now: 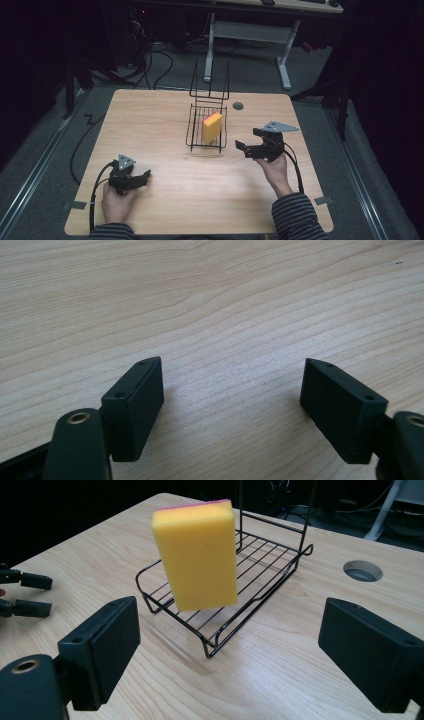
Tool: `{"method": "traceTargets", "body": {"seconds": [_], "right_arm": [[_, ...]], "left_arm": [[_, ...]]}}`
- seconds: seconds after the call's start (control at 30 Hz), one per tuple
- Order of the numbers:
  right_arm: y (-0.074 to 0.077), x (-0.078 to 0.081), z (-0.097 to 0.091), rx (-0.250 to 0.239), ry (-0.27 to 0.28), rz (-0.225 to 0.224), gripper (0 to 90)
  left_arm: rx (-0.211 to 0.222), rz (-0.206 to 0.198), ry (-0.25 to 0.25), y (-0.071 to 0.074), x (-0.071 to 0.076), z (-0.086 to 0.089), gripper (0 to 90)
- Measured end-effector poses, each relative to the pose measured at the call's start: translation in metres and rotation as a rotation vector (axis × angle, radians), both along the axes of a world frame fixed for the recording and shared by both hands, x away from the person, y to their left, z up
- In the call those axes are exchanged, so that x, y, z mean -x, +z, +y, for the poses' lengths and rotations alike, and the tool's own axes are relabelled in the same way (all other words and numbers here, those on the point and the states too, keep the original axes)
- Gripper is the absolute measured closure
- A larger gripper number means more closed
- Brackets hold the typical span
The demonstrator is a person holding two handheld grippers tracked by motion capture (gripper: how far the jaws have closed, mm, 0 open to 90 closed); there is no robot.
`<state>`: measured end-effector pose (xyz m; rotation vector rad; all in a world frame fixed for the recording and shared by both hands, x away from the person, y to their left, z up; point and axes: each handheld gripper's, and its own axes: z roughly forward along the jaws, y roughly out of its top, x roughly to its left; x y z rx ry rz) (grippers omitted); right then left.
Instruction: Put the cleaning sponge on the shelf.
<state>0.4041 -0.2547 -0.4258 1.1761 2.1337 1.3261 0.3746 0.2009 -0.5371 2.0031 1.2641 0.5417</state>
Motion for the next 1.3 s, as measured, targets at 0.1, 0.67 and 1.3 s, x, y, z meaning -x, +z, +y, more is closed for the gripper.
{"method": "traceTargets", "body": {"seconds": [0.1,0.67,1.3], "right_arm": [[-0.001,0.002,-0.003,0.0,-0.002,-0.001,10.1],[0.001,0.024,-0.026,-0.027,-0.046,-0.009,11.7],[-0.014,0.044,-0.045,-0.051,-0.102,-0.008,14.1]], "left_arm": [[0.0,0.0,-0.001,0.0,0.0,0.0,25.9],[0.0,0.0,-0.001,0.0,0.0,0.0,25.9],[0.0,0.0,-0.002,0.0,0.0,0.0,25.9]]}}
